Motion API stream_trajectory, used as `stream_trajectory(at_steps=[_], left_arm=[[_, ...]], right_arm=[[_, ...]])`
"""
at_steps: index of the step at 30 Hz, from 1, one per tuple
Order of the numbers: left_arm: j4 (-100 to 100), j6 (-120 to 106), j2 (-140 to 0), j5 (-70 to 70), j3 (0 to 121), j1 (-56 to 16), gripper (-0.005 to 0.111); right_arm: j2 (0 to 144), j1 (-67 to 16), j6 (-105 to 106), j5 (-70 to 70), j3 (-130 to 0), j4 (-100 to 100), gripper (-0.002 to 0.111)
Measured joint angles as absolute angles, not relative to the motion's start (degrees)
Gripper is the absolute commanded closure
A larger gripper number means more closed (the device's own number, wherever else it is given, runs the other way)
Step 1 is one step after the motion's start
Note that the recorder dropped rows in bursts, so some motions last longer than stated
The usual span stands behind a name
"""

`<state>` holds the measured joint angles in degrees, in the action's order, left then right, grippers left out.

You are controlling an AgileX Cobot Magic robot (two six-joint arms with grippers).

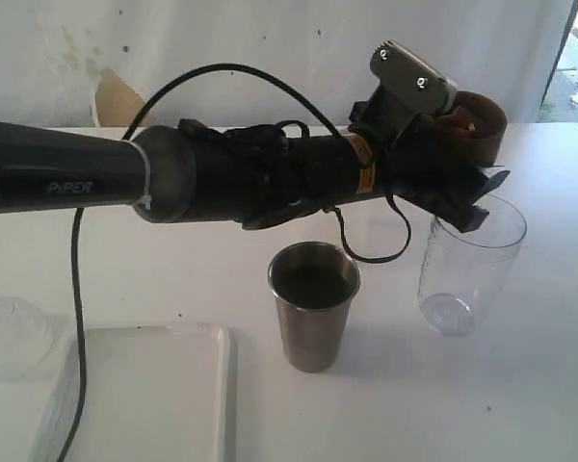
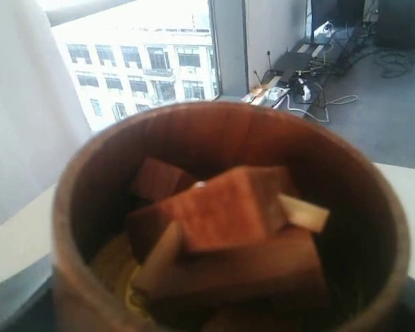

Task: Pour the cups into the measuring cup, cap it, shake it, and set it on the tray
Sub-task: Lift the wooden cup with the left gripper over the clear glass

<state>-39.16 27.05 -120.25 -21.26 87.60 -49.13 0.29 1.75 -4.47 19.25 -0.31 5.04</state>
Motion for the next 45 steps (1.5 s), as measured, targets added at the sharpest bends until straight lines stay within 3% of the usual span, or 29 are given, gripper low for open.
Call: stream_trajectory(at_steps=[18, 45], left_arm=[[-33.57, -2.20, -124.53, -5.40, 95.97, -49.13, 0.107], [-33.70, -29.45, -124.53, -12.16, 96.28, -49.13, 0.107]], right_arm=[[0.29, 1.75, -4.47, 19.25, -0.31, 5.04, 0.108], [0.29, 1.75, -4.47, 19.25, -0.31, 5.04, 0.108]])
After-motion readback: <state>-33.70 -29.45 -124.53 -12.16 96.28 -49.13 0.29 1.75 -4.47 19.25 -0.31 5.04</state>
